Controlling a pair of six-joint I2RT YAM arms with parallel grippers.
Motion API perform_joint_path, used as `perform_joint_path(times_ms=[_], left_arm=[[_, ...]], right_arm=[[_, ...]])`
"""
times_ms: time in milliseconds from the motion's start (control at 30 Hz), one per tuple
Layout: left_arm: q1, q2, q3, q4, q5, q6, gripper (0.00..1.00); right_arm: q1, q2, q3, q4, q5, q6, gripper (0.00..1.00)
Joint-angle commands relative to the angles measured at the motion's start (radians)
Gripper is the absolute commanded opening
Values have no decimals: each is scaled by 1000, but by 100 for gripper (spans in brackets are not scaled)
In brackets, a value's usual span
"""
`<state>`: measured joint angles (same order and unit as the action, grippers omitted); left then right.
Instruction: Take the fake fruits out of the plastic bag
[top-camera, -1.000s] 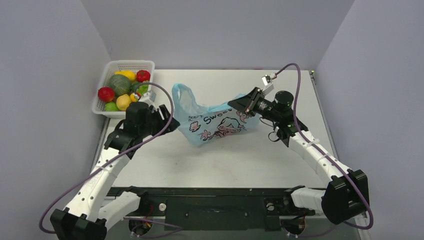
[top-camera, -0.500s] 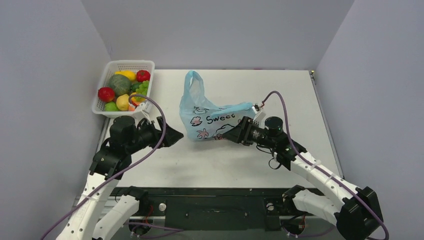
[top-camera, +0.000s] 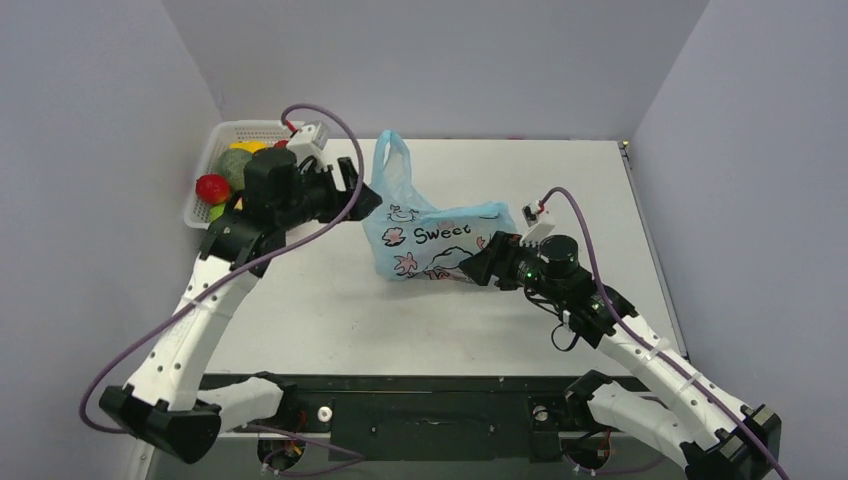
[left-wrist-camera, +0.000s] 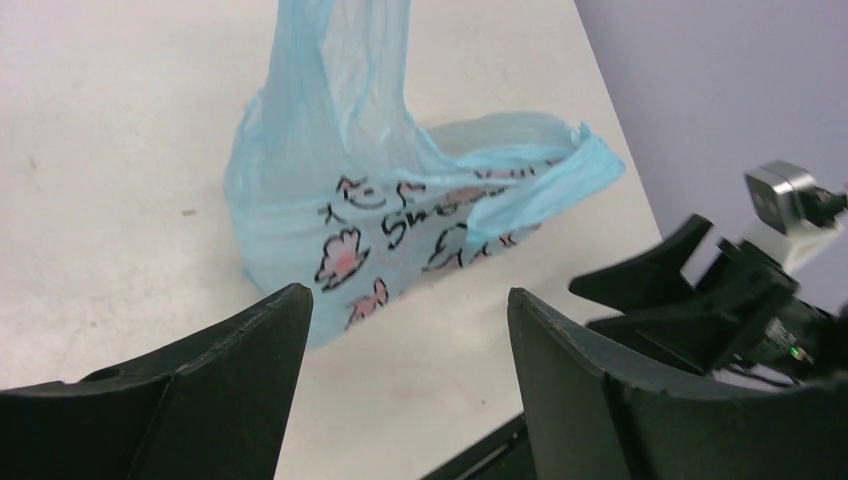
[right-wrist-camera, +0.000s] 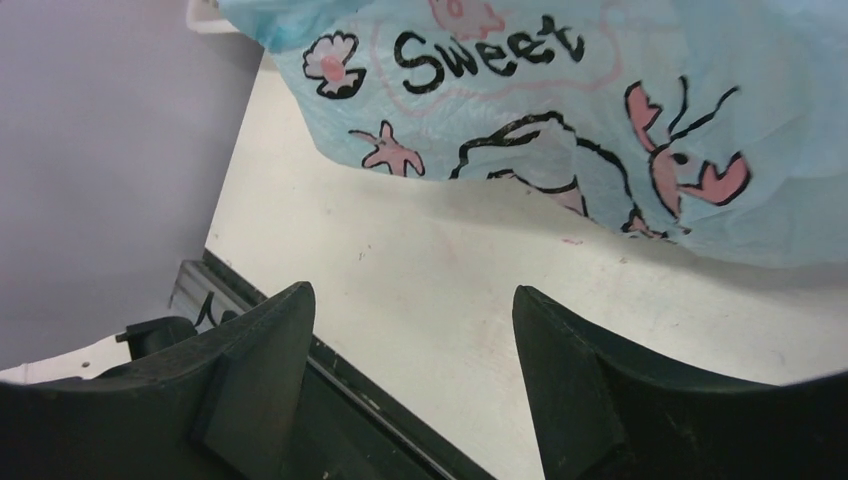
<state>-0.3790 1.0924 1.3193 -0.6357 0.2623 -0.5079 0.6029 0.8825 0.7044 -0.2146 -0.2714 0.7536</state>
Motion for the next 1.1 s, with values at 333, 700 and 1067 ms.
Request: perform_joint_path(times_ms=[333,700,1067], left_arm=[[-23,655,648,-61,-279,227,68],[-24,618,494,80,-107,160,5],[-24,102,-157,382,-51,-81,0]], right_arm=[[4,-35,135,-124,162,-181,73],[12,11,239,-171,231,-277,73],[333,112,390,-234,599,-492,82]])
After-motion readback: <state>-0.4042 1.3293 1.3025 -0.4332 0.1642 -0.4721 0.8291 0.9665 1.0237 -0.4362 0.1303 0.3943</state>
